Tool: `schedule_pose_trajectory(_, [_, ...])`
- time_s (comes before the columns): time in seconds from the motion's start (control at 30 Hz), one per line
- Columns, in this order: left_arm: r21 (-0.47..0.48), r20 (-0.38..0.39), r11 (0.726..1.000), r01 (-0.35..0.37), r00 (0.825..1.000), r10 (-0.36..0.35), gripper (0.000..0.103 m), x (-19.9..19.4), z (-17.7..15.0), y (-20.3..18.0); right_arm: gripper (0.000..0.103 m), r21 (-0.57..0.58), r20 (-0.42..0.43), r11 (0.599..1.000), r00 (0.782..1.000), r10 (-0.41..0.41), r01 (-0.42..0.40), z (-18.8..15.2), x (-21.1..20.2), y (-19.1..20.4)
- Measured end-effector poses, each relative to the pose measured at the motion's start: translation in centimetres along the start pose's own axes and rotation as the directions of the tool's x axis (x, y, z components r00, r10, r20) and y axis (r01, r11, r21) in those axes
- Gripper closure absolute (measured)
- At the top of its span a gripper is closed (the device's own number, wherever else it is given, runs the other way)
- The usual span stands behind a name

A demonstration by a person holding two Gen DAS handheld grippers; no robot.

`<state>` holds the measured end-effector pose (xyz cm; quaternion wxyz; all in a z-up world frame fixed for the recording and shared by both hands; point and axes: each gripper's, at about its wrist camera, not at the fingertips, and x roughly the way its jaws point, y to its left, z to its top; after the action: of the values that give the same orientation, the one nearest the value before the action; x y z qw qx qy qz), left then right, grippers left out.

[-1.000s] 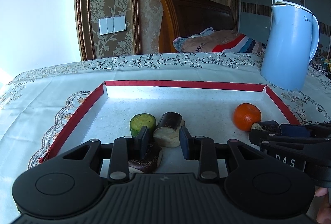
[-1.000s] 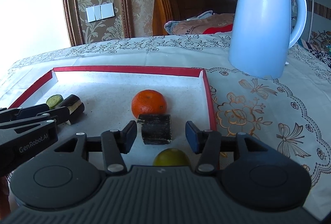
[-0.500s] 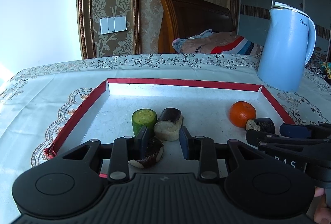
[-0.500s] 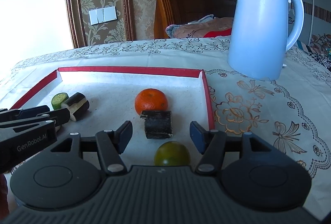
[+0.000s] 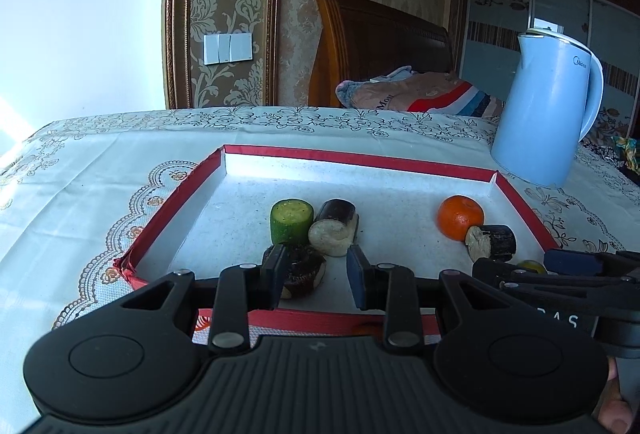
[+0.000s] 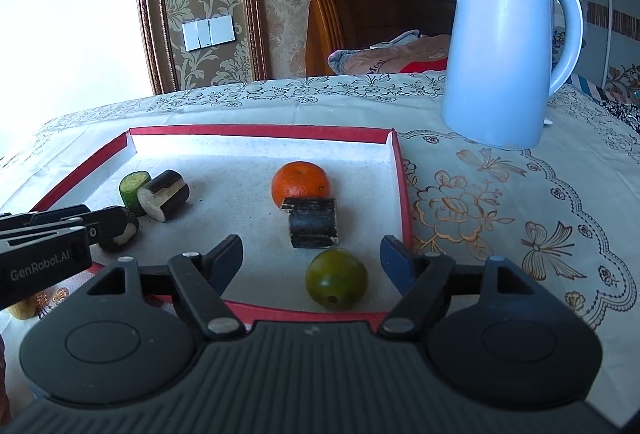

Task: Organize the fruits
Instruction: 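Withdraw both tools from the tray, then move both tools toward the brown kiwi-like fruits in front of the tray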

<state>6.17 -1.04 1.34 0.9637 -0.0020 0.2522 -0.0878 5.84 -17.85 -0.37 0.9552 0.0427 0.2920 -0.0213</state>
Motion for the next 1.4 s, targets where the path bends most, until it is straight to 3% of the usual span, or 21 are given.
schedule_pose_trajectory(0.17, [0.009, 0.016, 1.0, -0.008, 1.0, 0.008, 0.071, -1.2, -0.6, 0.1, 0.029, 0.012, -0.008, 1.0, 1.0, 0.014, -0.014, -0.3, -0.5, -0.2])
schedule_pose_trajectory(0.73, [0.013, 0.036, 1.0, -0.005, 0.999, 0.005, 0.071, -4.3, -2.6, 0.8, 0.01, -0.065, 0.057, 0.997, 0.998, 0.038, -0.034, -2.1, -4.0, 0.8])
schedule_pose_trajectory(1.4, [-0.044, 0.025, 0.999, -0.004, 1.0, 0.005, 0.071, -6.2, -3.7, 3.3, 0.009, -0.05, 0.04, 0.994, 0.994, 0.103, -0.101, -3.6, -6.1, 0.1])
